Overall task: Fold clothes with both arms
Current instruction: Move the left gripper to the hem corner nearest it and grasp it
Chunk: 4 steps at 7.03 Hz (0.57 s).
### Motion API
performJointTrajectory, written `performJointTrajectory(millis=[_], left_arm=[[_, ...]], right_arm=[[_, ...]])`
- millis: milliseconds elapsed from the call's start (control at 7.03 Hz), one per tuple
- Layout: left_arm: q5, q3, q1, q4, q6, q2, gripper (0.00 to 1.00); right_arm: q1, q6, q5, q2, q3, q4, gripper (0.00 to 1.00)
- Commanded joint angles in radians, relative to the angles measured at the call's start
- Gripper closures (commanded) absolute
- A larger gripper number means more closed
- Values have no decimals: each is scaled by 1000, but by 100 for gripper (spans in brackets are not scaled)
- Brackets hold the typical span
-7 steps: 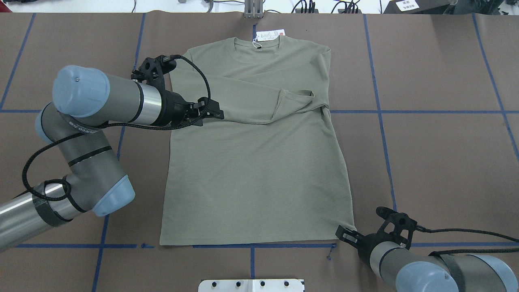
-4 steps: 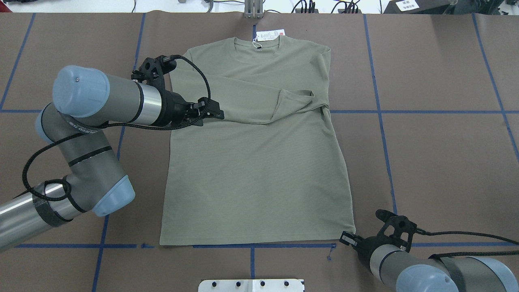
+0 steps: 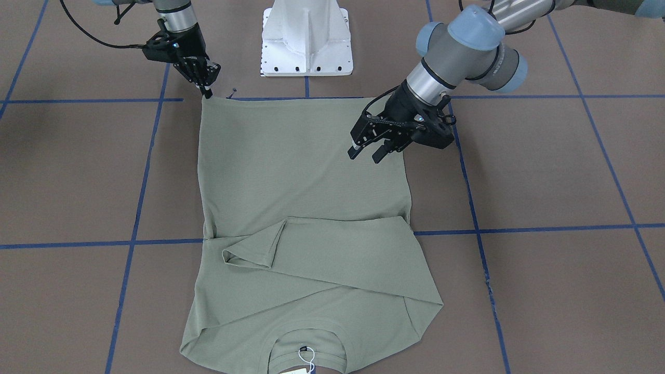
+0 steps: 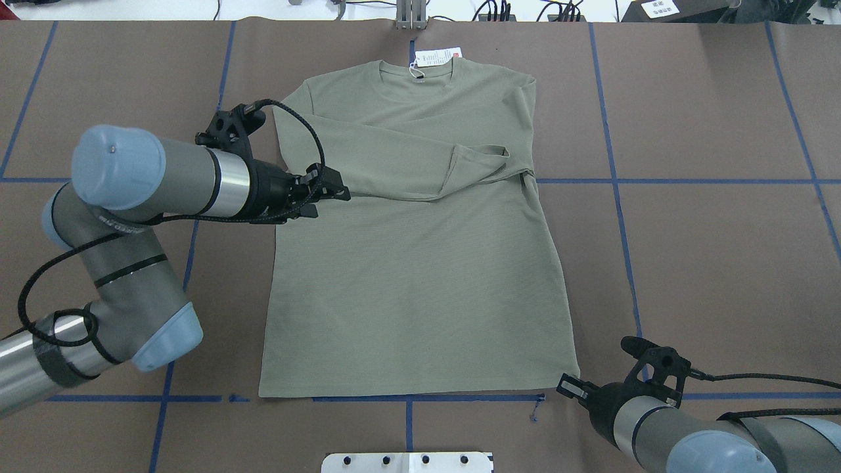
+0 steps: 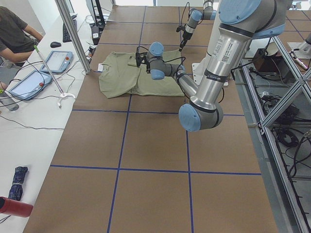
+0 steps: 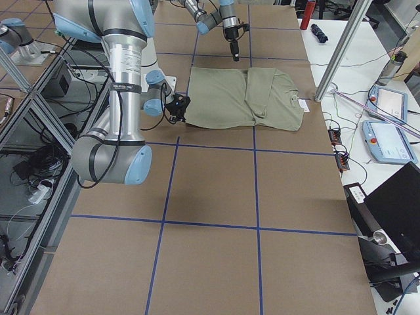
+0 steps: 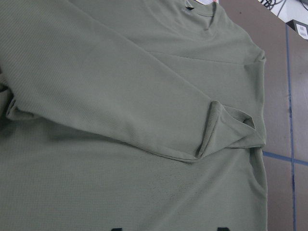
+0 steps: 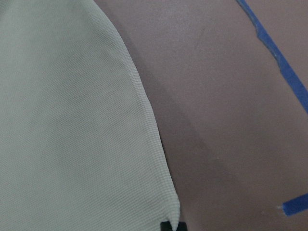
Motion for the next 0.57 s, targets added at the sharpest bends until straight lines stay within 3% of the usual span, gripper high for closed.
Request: performJointTrajectory(millis=[0,142,427], left_arm=[[212,-188,173,255,-70,121,28],[247,-231,250,329,-84,162,27],[299,-232,335,332,-150,256,24]], right_arm=[[0,0,4,-4,20,0,100],[0,0,4,-4,22,0,100],[0,0,4,-3,22,0,100]])
